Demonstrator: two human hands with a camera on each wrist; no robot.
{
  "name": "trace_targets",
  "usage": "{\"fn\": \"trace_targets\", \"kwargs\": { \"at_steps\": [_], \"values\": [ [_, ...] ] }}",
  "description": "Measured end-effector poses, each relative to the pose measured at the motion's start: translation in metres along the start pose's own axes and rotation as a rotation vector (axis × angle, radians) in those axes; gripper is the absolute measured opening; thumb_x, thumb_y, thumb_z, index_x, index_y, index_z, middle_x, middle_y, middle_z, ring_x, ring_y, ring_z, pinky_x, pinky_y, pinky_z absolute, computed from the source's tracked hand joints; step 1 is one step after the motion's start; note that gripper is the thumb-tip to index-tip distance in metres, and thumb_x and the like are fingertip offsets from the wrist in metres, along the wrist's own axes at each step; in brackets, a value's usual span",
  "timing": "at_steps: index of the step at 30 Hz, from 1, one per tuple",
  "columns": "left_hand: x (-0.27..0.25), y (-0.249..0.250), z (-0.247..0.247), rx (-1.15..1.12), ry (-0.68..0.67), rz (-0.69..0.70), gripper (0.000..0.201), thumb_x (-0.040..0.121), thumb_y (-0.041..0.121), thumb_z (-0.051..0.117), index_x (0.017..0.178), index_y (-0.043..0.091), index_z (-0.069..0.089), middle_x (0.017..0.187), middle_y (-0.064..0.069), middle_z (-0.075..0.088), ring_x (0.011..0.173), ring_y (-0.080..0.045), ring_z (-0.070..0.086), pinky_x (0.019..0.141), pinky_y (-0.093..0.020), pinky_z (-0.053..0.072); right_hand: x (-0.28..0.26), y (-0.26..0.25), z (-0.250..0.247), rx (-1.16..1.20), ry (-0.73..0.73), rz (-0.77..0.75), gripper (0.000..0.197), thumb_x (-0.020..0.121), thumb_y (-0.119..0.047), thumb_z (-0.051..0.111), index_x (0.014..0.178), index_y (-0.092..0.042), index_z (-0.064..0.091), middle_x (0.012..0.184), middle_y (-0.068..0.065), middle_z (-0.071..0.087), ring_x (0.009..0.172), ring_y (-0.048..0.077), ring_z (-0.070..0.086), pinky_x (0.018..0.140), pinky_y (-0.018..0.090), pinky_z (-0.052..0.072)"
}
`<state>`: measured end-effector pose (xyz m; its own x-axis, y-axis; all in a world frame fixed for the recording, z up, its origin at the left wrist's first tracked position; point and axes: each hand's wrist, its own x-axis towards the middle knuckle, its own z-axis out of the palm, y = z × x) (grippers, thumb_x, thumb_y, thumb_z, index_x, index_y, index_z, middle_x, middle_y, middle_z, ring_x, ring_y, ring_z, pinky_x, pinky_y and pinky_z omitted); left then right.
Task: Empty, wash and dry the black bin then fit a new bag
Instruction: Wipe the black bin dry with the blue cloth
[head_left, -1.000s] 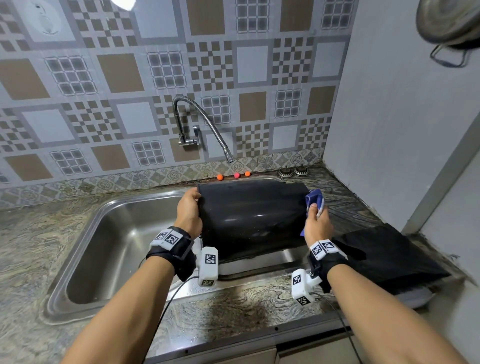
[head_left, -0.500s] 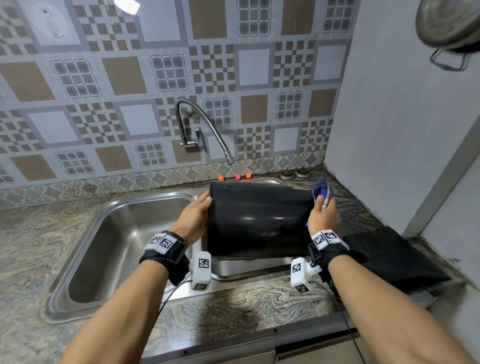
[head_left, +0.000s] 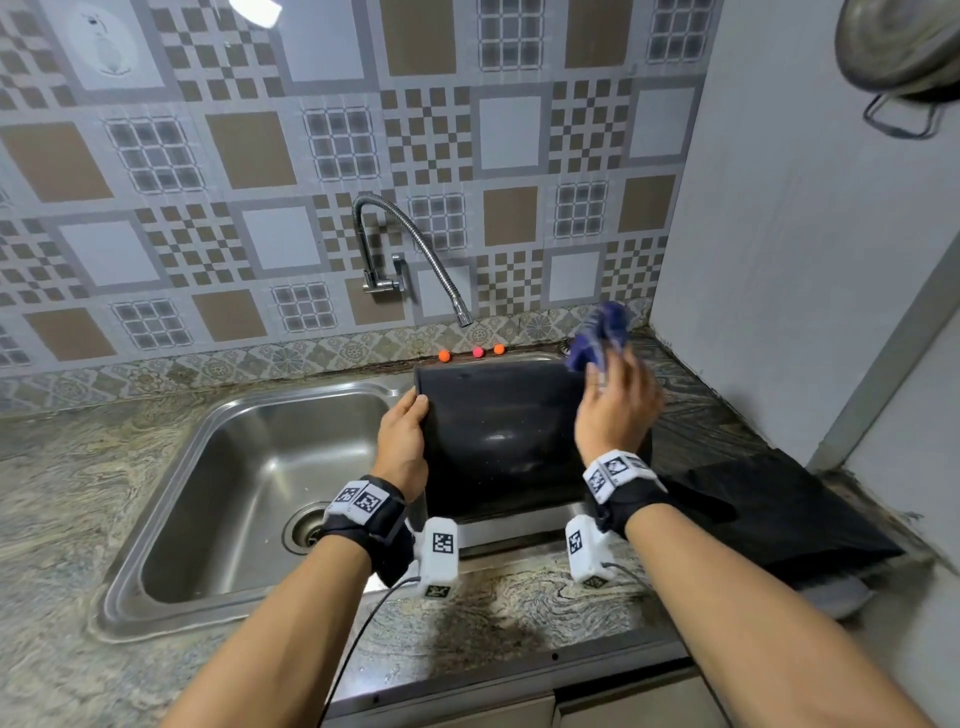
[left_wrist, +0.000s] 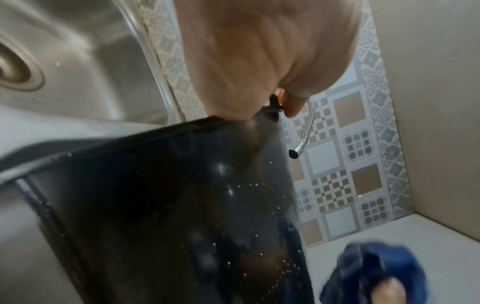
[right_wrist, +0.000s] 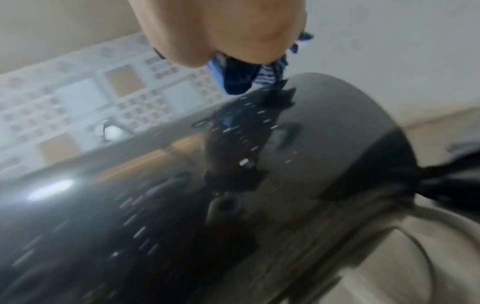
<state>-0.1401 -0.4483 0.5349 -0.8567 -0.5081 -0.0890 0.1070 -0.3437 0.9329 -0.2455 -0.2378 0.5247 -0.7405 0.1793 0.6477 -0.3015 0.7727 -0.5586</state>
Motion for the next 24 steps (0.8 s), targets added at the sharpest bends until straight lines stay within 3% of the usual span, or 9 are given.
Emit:
{"fn": "trace_targets", "kwargs": {
  "at_steps": [2, 5, 7, 10, 13, 16, 18, 21, 24],
  "values": [
    [0.002, -0.003, 0.009, -0.042, 0.028, -0.025, 0.029, 0.101, 0.009, 0.045, 0.124, 0.005, 0.063, 0.116, -0.015, 0.068, 0.106, -0.029, 0.062, 0.101, -0.044, 0.048, -0.015, -0.027, 0.001, 0.002, -0.024, -0.289, 0.045, 0.091, -0.031, 0.045, 0.135, -0.026, 0.053, 0.148, 0.001, 0.046, 0.138, 0.029, 0.039, 0.117, 0.055, 0.015],
    [0.003, 0.001, 0.017, -0.13, 0.034, -0.024, 0.031, 0.099, 0.006, 0.046, 0.127, -0.003, 0.057, 0.122, -0.026, 0.061, 0.106, -0.033, 0.058, 0.097, -0.044, 0.049, -0.049, -0.058, 0.008, 0.074, -0.264, -0.661, 0.049, 0.091, -0.029, 0.046, 0.14, -0.027, 0.05, 0.153, -0.003, 0.038, 0.145, 0.027, 0.028, 0.117, 0.055, 0.019],
    [0.003, 0.005, 0.016, -0.144, 0.013, -0.017, 0.032, 0.096, 0.003, 0.048, 0.125, -0.002, 0.06, 0.121, -0.026, 0.064, 0.102, -0.033, 0.063, 0.093, -0.043, 0.052, -0.068, -0.06, 0.014, 0.023, -0.372, -0.763, 0.052, 0.092, -0.032, 0.046, 0.144, -0.027, 0.044, 0.156, -0.004, 0.033, 0.147, 0.026, 0.024, 0.117, 0.053, 0.02],
    [0.003, 0.007, 0.012, -0.139, 0.007, -0.024, 0.03, 0.096, 0.001, 0.047, 0.121, 0.0, 0.064, 0.112, -0.023, 0.069, 0.094, -0.032, 0.067, 0.091, -0.046, 0.053, -0.071, -0.053, 0.016, -0.043, -0.348, -0.774, 0.053, 0.093, -0.034, 0.049, 0.145, -0.029, 0.043, 0.157, -0.004, 0.032, 0.147, 0.028, 0.024, 0.118, 0.05, 0.021],
    [0.004, 0.004, 0.01, -0.139, 0.069, -0.037, 0.025, 0.1, 0.006, 0.042, 0.106, 0.004, 0.067, 0.097, -0.014, 0.072, 0.088, -0.028, 0.066, 0.091, -0.044, 0.051, -0.062, -0.038, 0.013, -0.083, -0.324, -0.698, 0.049, 0.091, -0.035, 0.047, 0.141, -0.032, 0.047, 0.154, -0.005, 0.038, 0.145, 0.029, 0.028, 0.118, 0.05, 0.021],
    [0.006, 0.005, 0.008, -0.134, 0.117, -0.058, 0.026, 0.1, 0.007, 0.044, 0.088, 0.012, 0.066, 0.079, -0.003, 0.07, 0.077, -0.02, 0.063, 0.084, -0.038, 0.053, -0.05, -0.013, 0.009, -0.127, -0.289, -0.482, 0.048, 0.093, -0.038, 0.041, 0.14, -0.032, 0.049, 0.153, -0.005, 0.038, 0.145, 0.027, 0.029, 0.117, 0.05, 0.021],
    [0.006, 0.007, 0.006, -0.114, 0.119, -0.061, 0.024, 0.1, 0.007, 0.044, 0.089, 0.012, 0.065, 0.082, -0.004, 0.069, 0.077, -0.018, 0.064, 0.08, -0.035, 0.055, -0.041, 0.009, 0.007, -0.161, -0.293, -0.324, 0.047, 0.095, -0.039, 0.043, 0.141, -0.031, 0.046, 0.154, -0.002, 0.038, 0.145, 0.029, 0.027, 0.118, 0.051, 0.022],
    [0.009, 0.011, 0.001, -0.101, 0.117, -0.059, 0.024, 0.1, 0.006, 0.046, 0.088, 0.01, 0.066, 0.081, -0.004, 0.07, 0.078, -0.019, 0.064, 0.084, -0.037, 0.053, -0.029, 0.039, 0.005, -0.159, -0.296, -0.131, 0.047, 0.097, -0.036, 0.047, 0.143, -0.023, 0.045, 0.153, 0.007, 0.038, 0.142, 0.037, 0.03, 0.113, 0.054, 0.03],
    [0.013, 0.016, -0.005, -0.091, 0.104, -0.06, 0.025, 0.1, 0.008, 0.047, 0.084, 0.011, 0.066, 0.073, -0.002, 0.072, 0.074, -0.019, 0.065, 0.086, -0.041, 0.053, -0.024, 0.056, -0.001, 0.042, -0.275, 0.132, 0.047, 0.1, -0.037, 0.039, 0.143, -0.018, 0.042, 0.146, 0.014, 0.044, 0.131, 0.036, 0.045, 0.103, 0.046, 0.043]
  ]
}}
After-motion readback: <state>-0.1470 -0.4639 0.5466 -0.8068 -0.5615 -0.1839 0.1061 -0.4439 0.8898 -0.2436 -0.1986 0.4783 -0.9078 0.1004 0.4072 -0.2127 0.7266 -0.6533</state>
